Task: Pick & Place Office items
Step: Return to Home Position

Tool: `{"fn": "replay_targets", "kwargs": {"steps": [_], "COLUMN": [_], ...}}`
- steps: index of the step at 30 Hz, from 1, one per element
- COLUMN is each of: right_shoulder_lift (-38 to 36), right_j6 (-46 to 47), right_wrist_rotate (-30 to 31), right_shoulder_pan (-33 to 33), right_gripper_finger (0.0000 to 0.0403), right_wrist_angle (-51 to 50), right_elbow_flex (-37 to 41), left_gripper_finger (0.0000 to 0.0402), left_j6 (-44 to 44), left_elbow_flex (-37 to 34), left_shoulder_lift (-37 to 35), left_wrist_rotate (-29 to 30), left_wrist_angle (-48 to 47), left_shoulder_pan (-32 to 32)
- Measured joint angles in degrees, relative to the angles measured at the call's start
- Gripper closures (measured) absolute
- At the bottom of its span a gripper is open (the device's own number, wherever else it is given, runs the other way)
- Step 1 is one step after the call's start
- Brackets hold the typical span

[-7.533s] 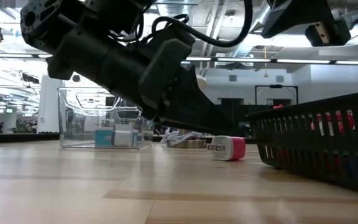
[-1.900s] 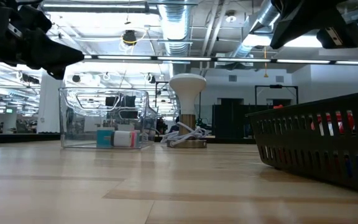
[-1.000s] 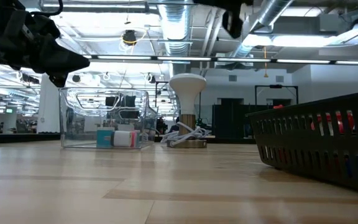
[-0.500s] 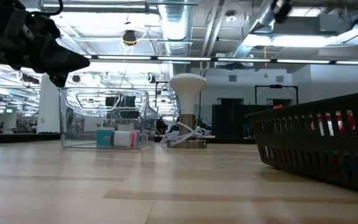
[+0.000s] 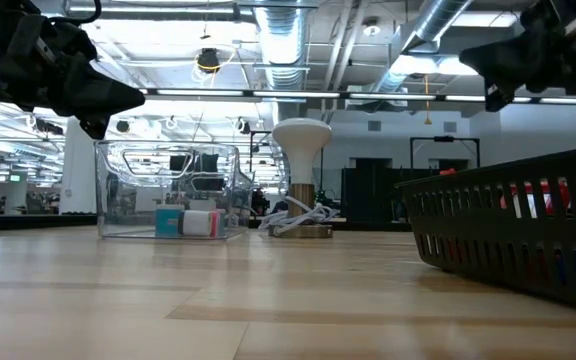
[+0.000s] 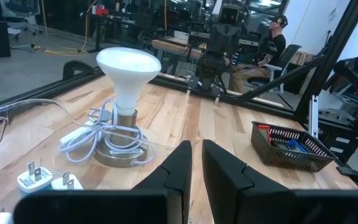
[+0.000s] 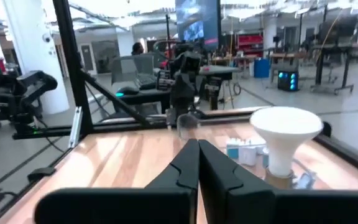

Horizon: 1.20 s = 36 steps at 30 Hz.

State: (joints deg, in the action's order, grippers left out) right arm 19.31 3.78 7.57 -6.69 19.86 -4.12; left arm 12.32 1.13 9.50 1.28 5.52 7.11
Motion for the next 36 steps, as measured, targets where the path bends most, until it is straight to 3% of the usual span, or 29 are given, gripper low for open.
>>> {"fn": "replay_targets", "kwargs": {"steps": [4,13,15,25,36], "right_shoulder_lift": [-4.71,-17.64,-19.21,-18.61,-17.84], "right_j6": [-1.37,-1.46,-1.59,-0.61,8.70], "right_wrist_rotate": [-0.28,-2.24,-3.62,-6.46,-6.34], "right_shoulder_pan": [0.88,1.52,1.94,2.75,2.75], "right_gripper_finger": [0.0403,0.0403,0.0403,0.0403,0.0403], "right_wrist_angle": [-0.05,-18.39,-18.25,-19.05,-19.07], "right_elbow_flex": [3.59,3.65,3.67,3.67,3.69], "left_gripper_finger": [0.0367,0.0367,0.0367,0.0367,0.0367], "left_j6": [0.00,0.00,0.00,0.00,0.02], "left_elbow_flex": [0.01,0.04,0.04,0.04,0.04], "left_shoulder_lift": [0.00,0.00,0.00,-0.02,0.00], "left_wrist_rotate": [0.00,-0.02,-0.01,-0.01,0.00], "left_wrist_angle": [0.04,0.09,0.11,0.60,0.74], "left_shoulder_pan": [0.00,0.00,-0.01,0.00,-0.02]}}
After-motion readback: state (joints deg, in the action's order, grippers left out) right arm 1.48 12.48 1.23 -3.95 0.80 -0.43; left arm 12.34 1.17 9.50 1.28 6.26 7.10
